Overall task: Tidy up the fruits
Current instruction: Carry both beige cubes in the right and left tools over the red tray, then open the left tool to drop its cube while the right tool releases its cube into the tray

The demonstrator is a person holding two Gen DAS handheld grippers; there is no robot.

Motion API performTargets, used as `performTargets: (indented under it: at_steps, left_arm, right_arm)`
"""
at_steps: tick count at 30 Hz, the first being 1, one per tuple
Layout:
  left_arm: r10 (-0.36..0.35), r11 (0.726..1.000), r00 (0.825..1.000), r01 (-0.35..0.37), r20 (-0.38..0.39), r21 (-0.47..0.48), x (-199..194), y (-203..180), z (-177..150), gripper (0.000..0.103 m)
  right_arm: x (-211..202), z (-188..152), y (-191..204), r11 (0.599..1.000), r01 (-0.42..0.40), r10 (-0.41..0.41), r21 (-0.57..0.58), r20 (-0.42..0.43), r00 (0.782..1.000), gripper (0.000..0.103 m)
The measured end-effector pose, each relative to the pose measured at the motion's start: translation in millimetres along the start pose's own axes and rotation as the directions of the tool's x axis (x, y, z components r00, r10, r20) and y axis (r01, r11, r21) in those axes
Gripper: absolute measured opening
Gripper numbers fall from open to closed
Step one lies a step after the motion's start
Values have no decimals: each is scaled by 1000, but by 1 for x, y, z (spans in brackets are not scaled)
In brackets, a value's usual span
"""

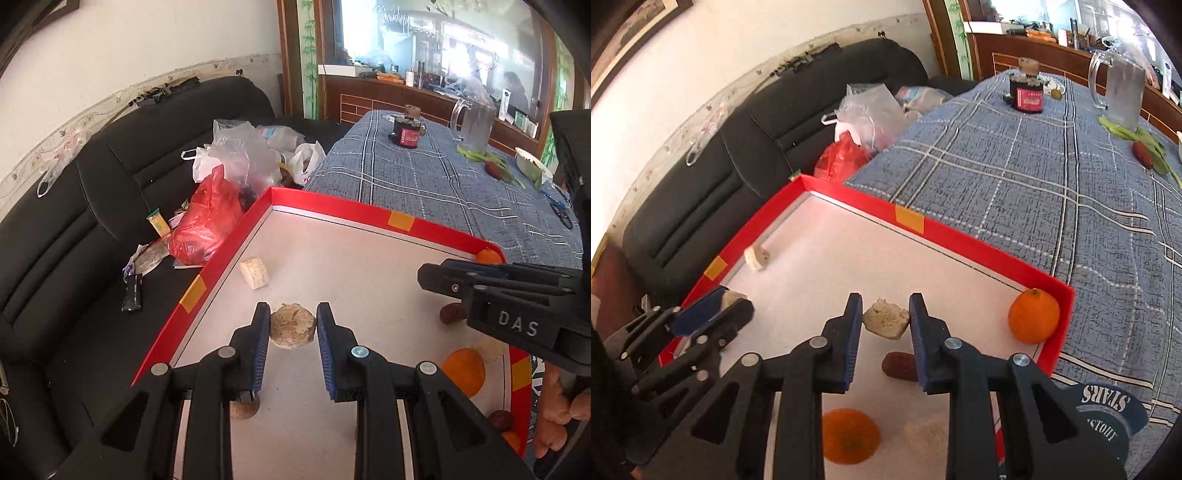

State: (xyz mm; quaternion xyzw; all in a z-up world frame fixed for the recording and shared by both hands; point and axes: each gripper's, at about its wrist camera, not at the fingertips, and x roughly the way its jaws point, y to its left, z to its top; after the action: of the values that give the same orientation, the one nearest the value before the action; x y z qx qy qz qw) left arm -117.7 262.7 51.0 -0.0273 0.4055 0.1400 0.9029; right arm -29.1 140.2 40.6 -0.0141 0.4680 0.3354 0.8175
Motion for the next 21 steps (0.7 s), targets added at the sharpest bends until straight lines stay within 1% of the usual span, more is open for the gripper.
performTargets:
  at_steps: [5, 11, 13, 14, 15, 17, 21]
  left_arm:
    - [15, 1000, 1000, -15, -16, 9, 1, 0, 0, 25]
    - [44, 999, 999, -44, -23, 8, 2, 0, 1, 26]
    - [58, 998, 998, -58, -24, 6, 0, -1, -1, 34]
    - [64, 998, 998, -64, -22, 5, -1, -1, -2, 41]
    - [71, 997, 997, -71, -14, 6, -5, -2, -3, 44]
    - [77, 997, 997, -77, 1, 7, -11, -4, -4, 45]
    - [100, 995, 994, -100, 49, 0, -30, -7, -5, 59]
  right_arm:
    - [14, 0, -3, 1000, 19, -18, 9, -45, 999, 29]
    - [11, -2, -6, 999, 28, -27, 19, -50, 998, 29]
    - [7, -5, -7, 999, 25, -24, 30, -51, 998, 30]
    - [4, -6, -8, 999, 23, -21, 34, -42, 999, 30]
    - [-1, -8, -8, 999, 21, -20, 36, -30, 999, 30]
    - [-10, -12, -8, 999, 21, -21, 36, -7, 1000, 33]
    - [-33, -21, -7, 999, 29, -30, 28, 47, 998, 35]
